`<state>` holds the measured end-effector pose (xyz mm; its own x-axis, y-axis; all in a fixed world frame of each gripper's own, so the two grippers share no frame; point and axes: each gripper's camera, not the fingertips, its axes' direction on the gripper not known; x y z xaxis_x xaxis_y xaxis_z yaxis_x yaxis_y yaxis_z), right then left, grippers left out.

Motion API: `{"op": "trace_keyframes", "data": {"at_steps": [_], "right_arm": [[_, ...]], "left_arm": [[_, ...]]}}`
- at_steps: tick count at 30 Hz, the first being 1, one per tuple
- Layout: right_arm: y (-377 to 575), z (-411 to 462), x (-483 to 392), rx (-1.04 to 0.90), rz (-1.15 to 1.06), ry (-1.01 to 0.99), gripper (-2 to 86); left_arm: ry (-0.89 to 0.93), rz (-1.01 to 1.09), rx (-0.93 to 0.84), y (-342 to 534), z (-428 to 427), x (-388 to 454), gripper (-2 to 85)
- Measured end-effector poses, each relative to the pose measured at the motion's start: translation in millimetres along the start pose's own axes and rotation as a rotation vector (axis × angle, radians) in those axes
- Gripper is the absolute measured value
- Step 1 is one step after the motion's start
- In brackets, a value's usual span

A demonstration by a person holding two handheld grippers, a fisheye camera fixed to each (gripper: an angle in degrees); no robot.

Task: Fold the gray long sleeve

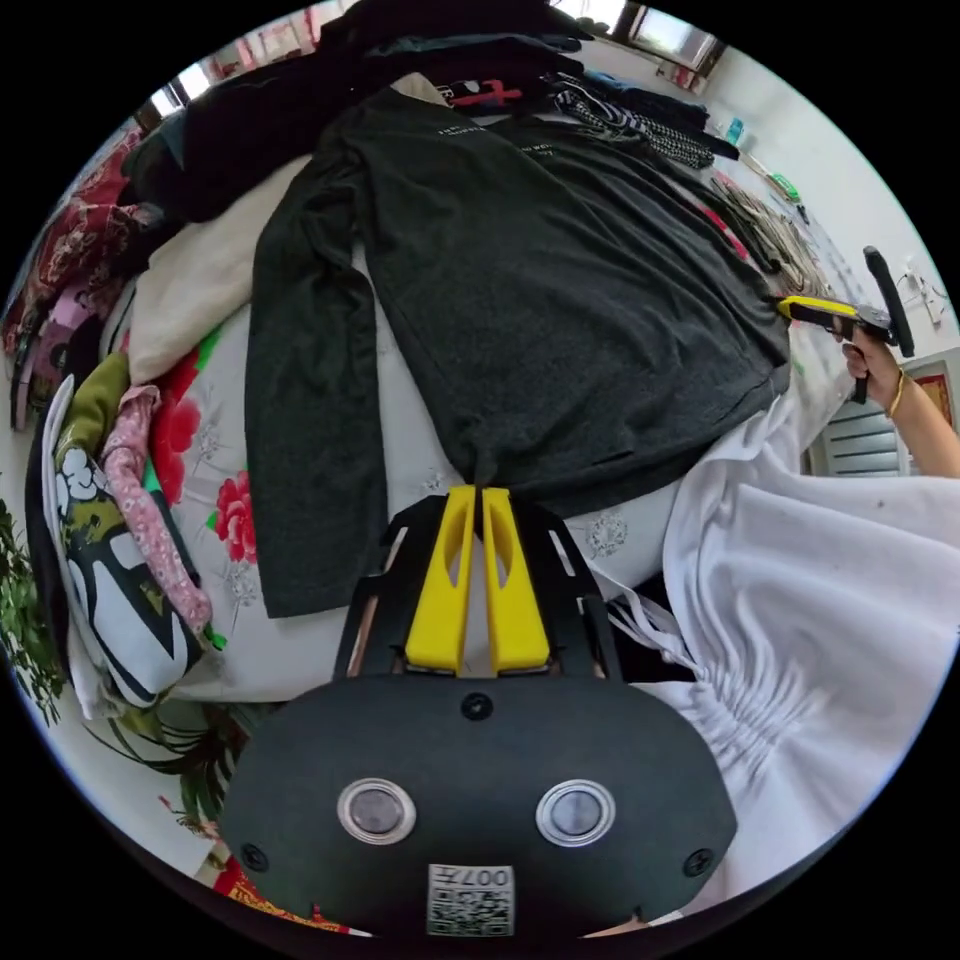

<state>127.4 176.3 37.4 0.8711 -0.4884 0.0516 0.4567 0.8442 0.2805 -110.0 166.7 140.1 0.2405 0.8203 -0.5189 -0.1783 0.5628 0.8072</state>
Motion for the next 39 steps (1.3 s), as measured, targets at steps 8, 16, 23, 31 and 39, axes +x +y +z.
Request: {"op": "trace_keyframes", "data": {"at_steps": [8,16,23,31,39], "right_arm": [[117.4,-106.9,55.8,0.223,0.245,-0.306,-0.2],[26.9,-70.9,92.5,0.081,0.346,-0.405,-0.3],[-70.1,-288.3,72.0,0.662,0.043,-0.388,-0.3],[45.7,-289.3,59.1,0.644,-0.139,-0.329,-0.2],[153.1,-97.2,75.2,0.117,0.088,-0.307,0.1]], "left_arm": [[0.316,-0.156,0.217,83.5,-102.5,-98.2,-1.0],[0.452,-0.177,0.255,19.3,-95.7,-155.3,-1.0],[0.404,-0.168,0.688,-54.3,-294.6,-188.1,-1.0],[0.233,-0.072,0.696,39.8,-309.9,-112.8,-0.9],[0.338,-0.395,0.157,120.2,-73.8,-71.0,-0.9]]}}
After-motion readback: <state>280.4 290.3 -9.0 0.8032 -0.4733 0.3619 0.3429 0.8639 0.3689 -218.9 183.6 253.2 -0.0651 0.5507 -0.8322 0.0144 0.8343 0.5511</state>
